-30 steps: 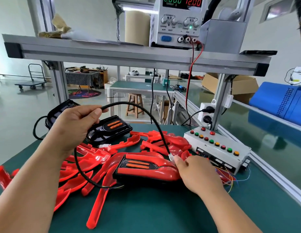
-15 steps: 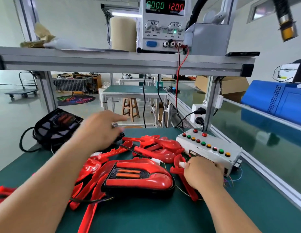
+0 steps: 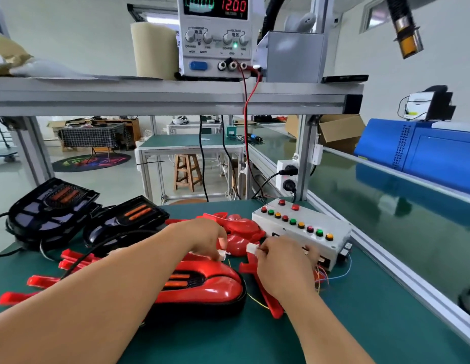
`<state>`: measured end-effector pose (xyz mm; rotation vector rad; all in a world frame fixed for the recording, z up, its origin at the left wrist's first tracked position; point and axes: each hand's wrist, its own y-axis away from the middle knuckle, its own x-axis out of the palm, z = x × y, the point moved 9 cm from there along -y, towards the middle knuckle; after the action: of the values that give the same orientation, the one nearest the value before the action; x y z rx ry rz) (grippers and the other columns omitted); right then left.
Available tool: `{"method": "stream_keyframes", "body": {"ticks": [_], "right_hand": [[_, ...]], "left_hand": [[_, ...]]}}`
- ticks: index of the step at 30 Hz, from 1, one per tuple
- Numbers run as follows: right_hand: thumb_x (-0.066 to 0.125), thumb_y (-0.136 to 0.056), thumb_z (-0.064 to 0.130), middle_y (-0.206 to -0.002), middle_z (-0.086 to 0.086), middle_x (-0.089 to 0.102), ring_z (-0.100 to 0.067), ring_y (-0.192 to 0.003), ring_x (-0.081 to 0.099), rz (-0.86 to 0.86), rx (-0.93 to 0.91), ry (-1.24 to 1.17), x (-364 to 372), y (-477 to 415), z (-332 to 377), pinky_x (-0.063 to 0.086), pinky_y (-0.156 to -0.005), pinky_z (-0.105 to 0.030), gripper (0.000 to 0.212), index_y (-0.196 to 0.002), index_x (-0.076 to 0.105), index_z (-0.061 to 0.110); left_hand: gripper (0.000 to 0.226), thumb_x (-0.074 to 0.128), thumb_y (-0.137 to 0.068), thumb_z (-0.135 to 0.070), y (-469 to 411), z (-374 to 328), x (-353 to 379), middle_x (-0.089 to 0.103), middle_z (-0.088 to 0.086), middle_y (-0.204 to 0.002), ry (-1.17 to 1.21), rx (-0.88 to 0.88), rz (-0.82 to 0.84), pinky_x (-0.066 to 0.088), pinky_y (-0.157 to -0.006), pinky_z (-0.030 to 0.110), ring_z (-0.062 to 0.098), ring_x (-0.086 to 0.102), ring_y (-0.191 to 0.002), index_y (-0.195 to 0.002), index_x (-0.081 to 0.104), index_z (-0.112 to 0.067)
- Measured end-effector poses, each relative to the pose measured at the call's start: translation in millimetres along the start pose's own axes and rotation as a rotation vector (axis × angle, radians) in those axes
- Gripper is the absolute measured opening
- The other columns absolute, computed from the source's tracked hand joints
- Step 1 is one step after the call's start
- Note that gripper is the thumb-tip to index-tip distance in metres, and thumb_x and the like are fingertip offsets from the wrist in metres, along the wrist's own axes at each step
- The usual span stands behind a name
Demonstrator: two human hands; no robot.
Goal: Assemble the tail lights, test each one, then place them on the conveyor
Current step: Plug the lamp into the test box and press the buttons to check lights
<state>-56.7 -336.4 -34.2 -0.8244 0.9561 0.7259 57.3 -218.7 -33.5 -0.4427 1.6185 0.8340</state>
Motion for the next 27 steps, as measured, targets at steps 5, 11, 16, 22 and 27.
{"method": "stream_keyframes", "body": {"ticks": [5,11,16,22,27], "right_hand": [[0.039,-0.098,0.036,-0.107,0.011,0.061,-0.015,-0.109,0.054,-0.003,-0.013,-0.034,-1,2,2,0.014,-0.105,-0.046,0.023,-0.101,0.062,0.031],[0.042,-0.098,0.039,-0.106,0.012,0.059,-0.013,-0.108,0.054,-0.088,-0.02,-0.11,-11,4,2,0.014,-0.102,-0.044,0.022,-0.102,0.063,0.031],[0.048,-0.096,0.043,-0.099,0.015,0.058,-0.007,-0.102,0.052,-0.237,-0.079,-0.231,-25,7,5,0.01,-0.095,-0.038,0.017,-0.1,0.063,0.035],[0.054,-0.094,0.041,-0.093,0.012,0.061,-0.01,-0.097,0.054,-0.315,-0.178,-0.309,-32,13,15,0.012,-0.086,-0.032,0.014,-0.096,0.066,0.036],[0.056,-0.094,0.041,-0.092,0.012,0.06,-0.01,-0.097,0.053,-0.315,-0.203,-0.337,-33,15,17,0.01,-0.081,-0.029,0.013,-0.095,0.067,0.035]], "left_hand": [[0.019,0.072,-0.083,-0.035,-14,5,2,0.064,-0.014,-0.1,0.084,-0.026,-0.018,0.042,-0.07,0.022,0.008,0.056,-0.09,-0.101,0.071,-0.03],[0.017,0.067,-0.089,-0.03,-14,3,-8,0.065,-0.008,-0.107,0.114,0.049,-0.088,0.045,-0.086,0.024,0.012,0.058,-0.101,-0.106,0.067,-0.027],[0.022,0.063,-0.093,-0.031,18,-1,-43,0.066,-0.015,-0.097,0.331,0.194,-0.319,0.041,-0.077,0.004,0.005,0.061,-0.096,-0.115,0.067,-0.027],[0.022,0.073,-0.083,-0.016,56,-3,-50,0.075,-0.01,-0.096,0.608,0.295,-0.562,0.051,-0.088,0.019,0.003,0.068,-0.093,-0.104,0.076,-0.023],[0.011,0.079,-0.076,-0.013,62,2,-53,0.075,-0.002,-0.08,0.749,0.278,-0.601,0.055,-0.073,0.026,0.008,0.068,-0.075,-0.08,0.075,-0.022]]}}
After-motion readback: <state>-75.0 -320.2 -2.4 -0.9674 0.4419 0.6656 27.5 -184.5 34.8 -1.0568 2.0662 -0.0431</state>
